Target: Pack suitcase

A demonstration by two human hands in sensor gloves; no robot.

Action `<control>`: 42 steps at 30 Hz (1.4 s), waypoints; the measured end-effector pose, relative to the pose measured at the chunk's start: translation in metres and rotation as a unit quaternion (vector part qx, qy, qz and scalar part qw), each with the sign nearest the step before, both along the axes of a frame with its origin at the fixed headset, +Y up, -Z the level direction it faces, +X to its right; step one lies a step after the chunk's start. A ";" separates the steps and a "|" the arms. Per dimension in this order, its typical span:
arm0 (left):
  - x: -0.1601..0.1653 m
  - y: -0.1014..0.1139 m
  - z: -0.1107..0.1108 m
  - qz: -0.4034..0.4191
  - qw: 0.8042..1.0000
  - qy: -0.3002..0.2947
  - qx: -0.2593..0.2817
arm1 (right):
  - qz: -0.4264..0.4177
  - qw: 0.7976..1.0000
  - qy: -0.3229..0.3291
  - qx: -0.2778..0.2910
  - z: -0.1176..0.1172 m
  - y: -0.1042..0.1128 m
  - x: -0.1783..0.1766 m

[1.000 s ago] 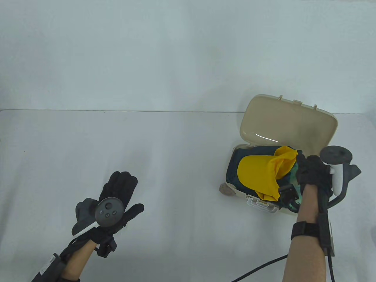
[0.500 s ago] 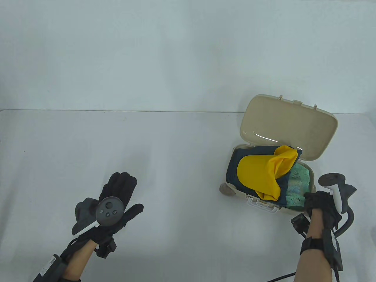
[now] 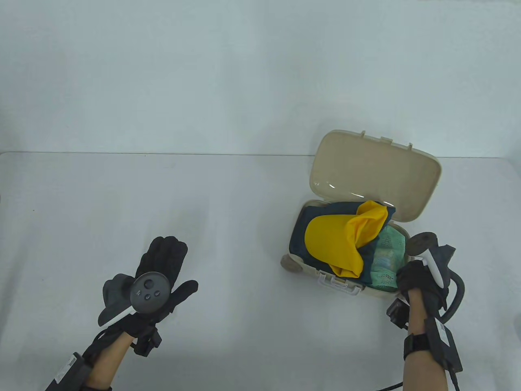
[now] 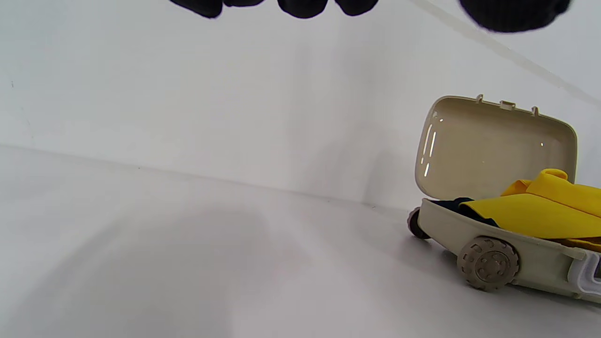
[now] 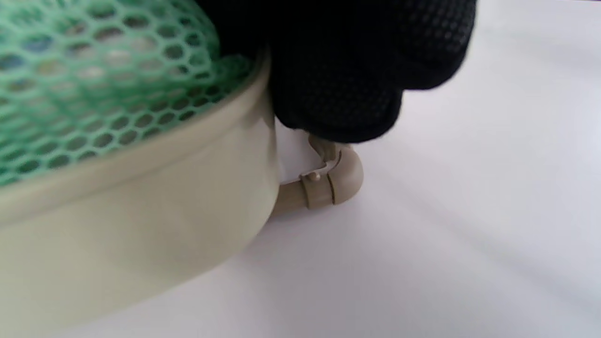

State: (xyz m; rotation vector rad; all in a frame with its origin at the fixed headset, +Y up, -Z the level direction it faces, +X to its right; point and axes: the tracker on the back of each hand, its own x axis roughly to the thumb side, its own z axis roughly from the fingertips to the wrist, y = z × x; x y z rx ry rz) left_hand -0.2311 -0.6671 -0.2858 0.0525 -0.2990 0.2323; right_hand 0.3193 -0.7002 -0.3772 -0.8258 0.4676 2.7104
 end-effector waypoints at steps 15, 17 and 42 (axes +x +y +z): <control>-0.002 0.000 0.002 0.006 1.000 0.005 0.006 | -0.050 0.982 0.184 0.003 0.006 -0.007 -0.130; -0.002 0.001 0.003 0.007 1.000 0.006 0.009 | -0.060 0.978 0.200 0.001 0.009 -0.008 -0.142; 0.157 -0.001 -0.075 -0.188 0.966 -0.156 -0.091 | -0.124 0.954 0.269 0.051 0.011 0.048 -0.203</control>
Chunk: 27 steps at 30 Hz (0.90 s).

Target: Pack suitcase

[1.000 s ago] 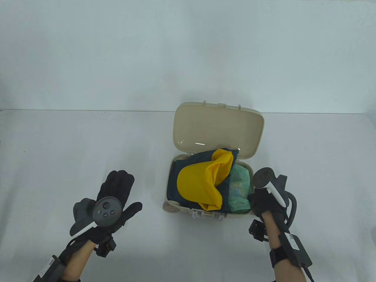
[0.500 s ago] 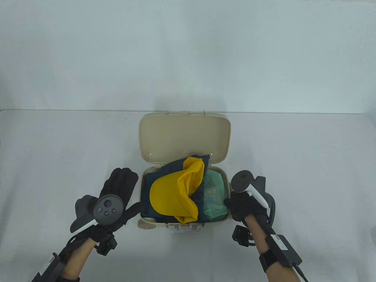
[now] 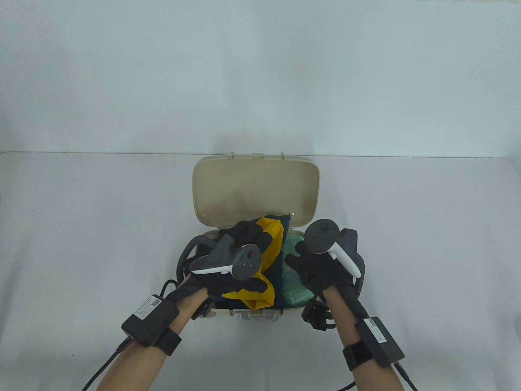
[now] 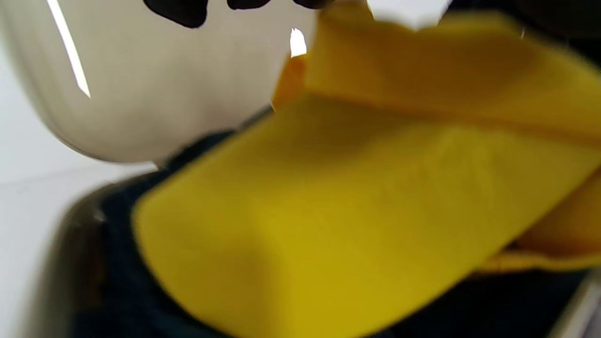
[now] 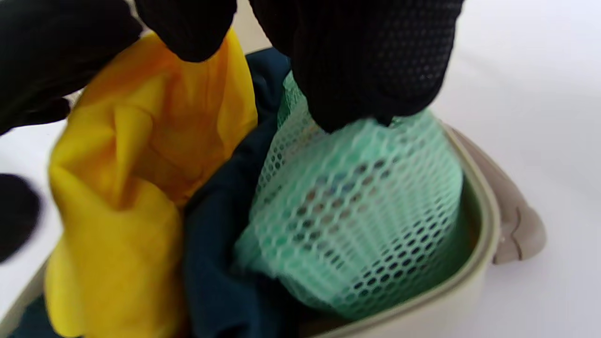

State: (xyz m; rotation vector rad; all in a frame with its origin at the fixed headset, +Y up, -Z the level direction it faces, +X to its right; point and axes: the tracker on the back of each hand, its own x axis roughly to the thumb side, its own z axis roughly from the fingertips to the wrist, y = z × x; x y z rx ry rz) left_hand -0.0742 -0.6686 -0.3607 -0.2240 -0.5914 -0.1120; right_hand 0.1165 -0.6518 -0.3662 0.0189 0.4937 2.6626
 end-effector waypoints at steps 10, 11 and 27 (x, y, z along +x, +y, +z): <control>0.038 -0.050 -0.013 -0.094 0.993 0.004 -0.070 | 0.089 0.996 0.006 0.019 -0.004 -0.016 -0.021; 0.038 -0.053 -0.012 -0.105 0.991 0.008 -0.081 | 0.101 0.995 0.007 0.019 -0.004 -0.018 -0.023; 0.010 -0.062 -0.016 -0.079 0.986 0.037 -0.141 | 0.231 0.971 0.025 0.057 -0.001 -0.036 -0.046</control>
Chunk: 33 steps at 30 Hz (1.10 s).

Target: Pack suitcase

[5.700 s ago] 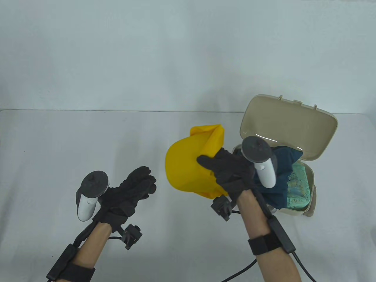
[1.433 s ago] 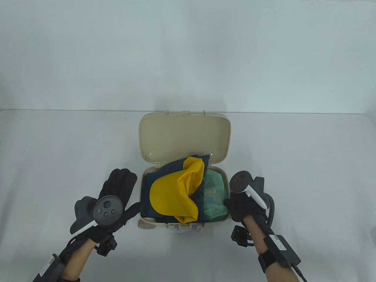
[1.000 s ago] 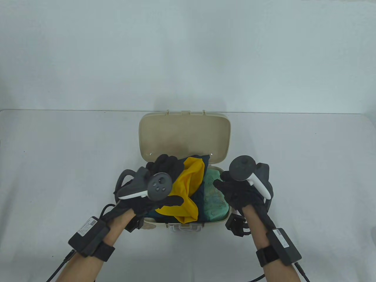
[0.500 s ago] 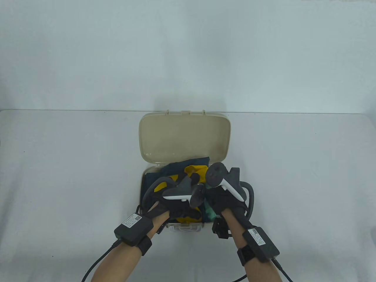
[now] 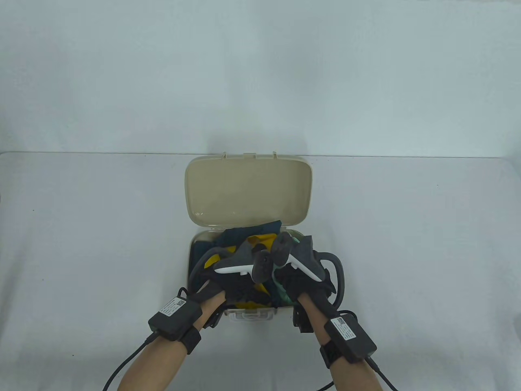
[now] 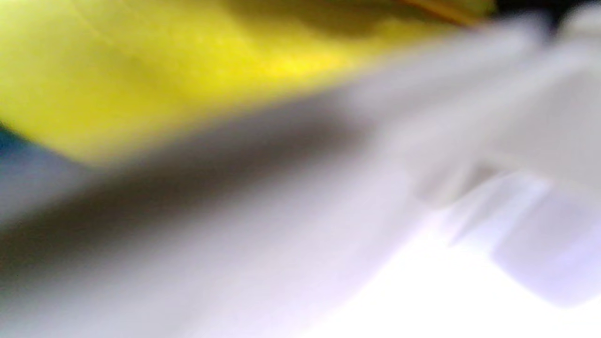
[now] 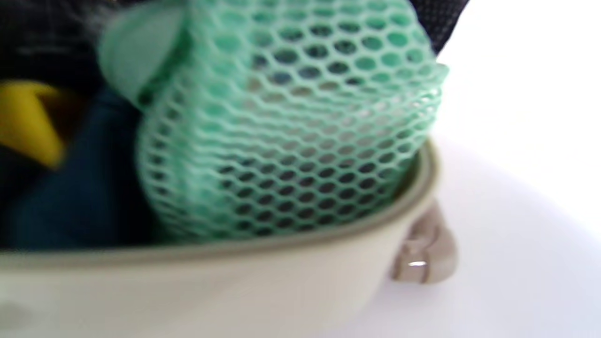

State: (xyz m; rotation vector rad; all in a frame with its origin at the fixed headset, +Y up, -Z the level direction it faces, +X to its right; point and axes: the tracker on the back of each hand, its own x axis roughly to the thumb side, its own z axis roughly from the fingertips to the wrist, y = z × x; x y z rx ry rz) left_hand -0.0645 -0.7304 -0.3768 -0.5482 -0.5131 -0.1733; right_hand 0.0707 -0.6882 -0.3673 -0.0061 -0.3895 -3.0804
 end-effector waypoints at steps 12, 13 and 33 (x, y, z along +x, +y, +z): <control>-0.002 -0.001 0.000 -0.001 1.000 0.022 -0.003 | -0.026 0.999 -0.045 -0.001 -0.005 -0.003 0.015; -0.001 -0.002 0.001 -0.004 1.000 0.023 -0.002 | -0.036 0.998 -0.044 -0.007 -0.005 -0.003 0.015; -0.080 0.033 0.007 0.082 0.995 0.061 0.020 | -0.057 0.980 0.187 -0.043 -0.003 0.002 0.000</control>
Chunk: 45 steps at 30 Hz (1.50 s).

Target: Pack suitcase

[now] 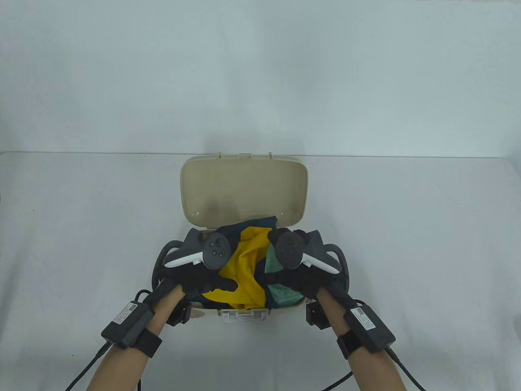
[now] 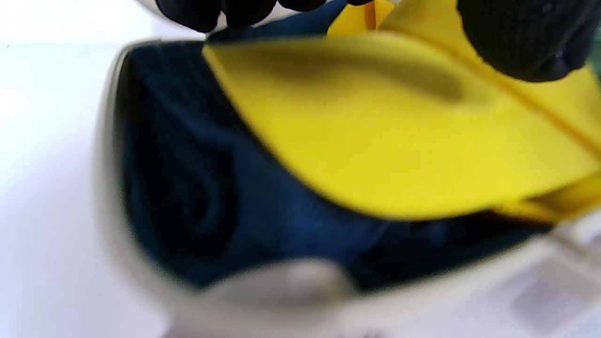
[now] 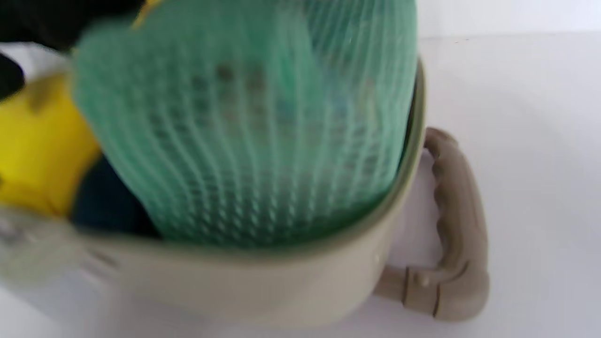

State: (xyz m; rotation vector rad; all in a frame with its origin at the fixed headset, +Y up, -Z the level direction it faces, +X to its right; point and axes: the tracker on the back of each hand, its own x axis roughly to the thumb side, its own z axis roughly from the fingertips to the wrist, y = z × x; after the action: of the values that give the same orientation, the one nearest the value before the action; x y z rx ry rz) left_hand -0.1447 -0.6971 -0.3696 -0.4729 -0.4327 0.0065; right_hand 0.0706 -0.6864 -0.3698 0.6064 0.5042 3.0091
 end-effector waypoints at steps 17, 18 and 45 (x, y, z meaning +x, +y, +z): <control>0.004 -0.022 0.004 -0.061 0.998 -0.004 0.021 | 0.057 0.998 0.023 -0.021 -0.008 -0.041 -0.025; 0.004 -0.023 0.004 -0.056 0.998 -0.002 0.015 | 0.042 0.998 0.019 -0.039 -0.009 -0.042 -0.023; 0.003 -0.028 0.003 -0.089 0.996 -0.002 0.024 | 0.086 0.996 0.018 0.008 -0.003 -0.042 -0.037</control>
State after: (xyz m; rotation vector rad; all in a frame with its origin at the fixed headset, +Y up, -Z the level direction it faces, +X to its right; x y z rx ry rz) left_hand -0.1417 -0.7248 -0.3666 -0.4629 -0.3920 -0.1758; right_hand 0.0341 -0.7285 -0.3726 0.6504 0.5629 3.1720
